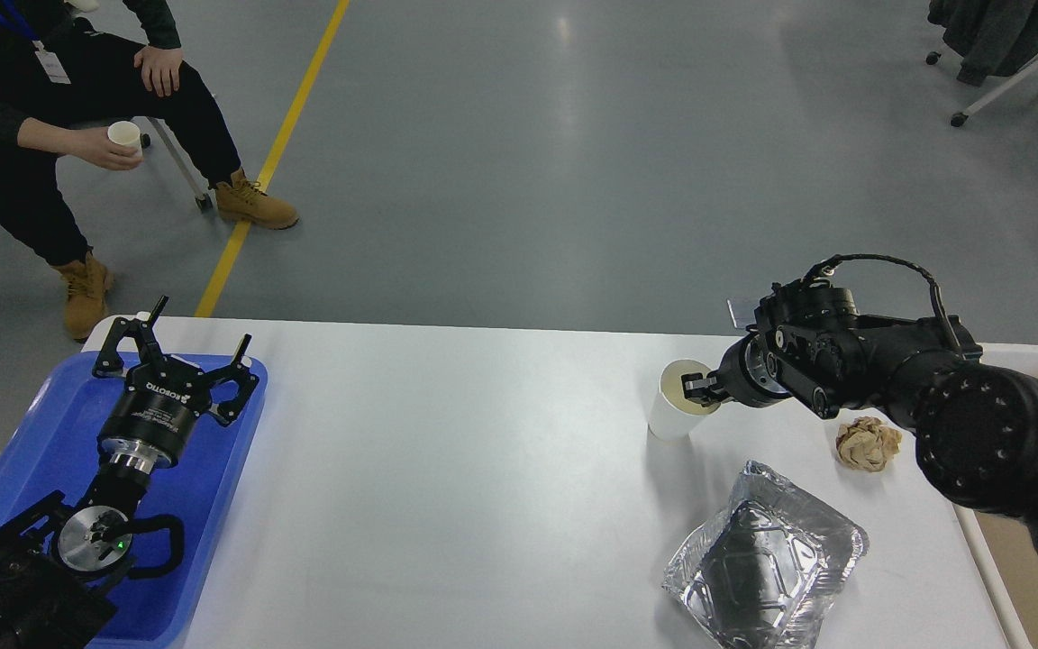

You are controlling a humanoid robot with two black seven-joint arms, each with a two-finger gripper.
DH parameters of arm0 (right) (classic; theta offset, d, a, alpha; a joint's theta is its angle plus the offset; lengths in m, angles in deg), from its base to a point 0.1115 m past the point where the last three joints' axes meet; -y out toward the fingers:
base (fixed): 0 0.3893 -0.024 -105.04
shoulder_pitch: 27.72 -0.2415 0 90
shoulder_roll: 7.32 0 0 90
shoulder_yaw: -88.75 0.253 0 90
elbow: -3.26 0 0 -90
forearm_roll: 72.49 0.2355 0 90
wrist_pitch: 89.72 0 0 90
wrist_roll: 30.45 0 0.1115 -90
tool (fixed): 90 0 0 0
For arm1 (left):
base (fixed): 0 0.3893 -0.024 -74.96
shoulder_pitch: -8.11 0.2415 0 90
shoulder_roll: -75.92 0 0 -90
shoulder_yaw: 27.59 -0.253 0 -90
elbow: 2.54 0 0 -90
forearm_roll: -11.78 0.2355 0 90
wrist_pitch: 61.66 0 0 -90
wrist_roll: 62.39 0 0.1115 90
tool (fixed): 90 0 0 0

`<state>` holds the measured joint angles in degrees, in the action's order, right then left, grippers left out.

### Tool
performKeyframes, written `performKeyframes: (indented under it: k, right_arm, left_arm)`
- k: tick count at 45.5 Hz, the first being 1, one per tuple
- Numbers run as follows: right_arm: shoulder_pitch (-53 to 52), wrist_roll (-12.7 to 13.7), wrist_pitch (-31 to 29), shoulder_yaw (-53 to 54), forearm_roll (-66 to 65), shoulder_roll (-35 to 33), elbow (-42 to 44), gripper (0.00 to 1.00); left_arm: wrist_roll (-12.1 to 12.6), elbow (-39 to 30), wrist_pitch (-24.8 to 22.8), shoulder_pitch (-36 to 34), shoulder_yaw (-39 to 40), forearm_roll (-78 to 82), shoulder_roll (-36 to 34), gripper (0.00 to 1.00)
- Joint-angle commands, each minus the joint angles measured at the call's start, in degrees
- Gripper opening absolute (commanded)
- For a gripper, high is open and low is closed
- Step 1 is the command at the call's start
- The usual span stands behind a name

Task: Tidy desktop
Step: 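Lift the white cup with the right gripper and carry it away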

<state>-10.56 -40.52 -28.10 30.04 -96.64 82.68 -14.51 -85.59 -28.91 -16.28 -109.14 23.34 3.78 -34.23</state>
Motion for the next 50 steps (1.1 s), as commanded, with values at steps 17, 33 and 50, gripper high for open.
performKeyframes:
  k: [17, 33, 50]
  right_arm:
    - [-27.3, -0.6, -11.5, -1.1, -1.3, -9.7, -20.7, 0.00]
    - [-46.9, -0.6, -16.6, -1.8, -7.4, -20.3, -36.0, 0.00]
    - [-53.0, -0.6, -16.6, -5.7, -9.6, -31.6, -34.8, 0.00]
  left_arm:
    - [0.0, 0.0, 0.0, 0.1, 0.3, -0.1, -0.1, 0.99]
    - [0.0, 0.0, 0.0, 0.2, 0.4, -0.1, -0.1, 0.99]
    - [0.0, 0.0, 0.0, 0.3, 0.4, -0.1, -0.2, 0.99]
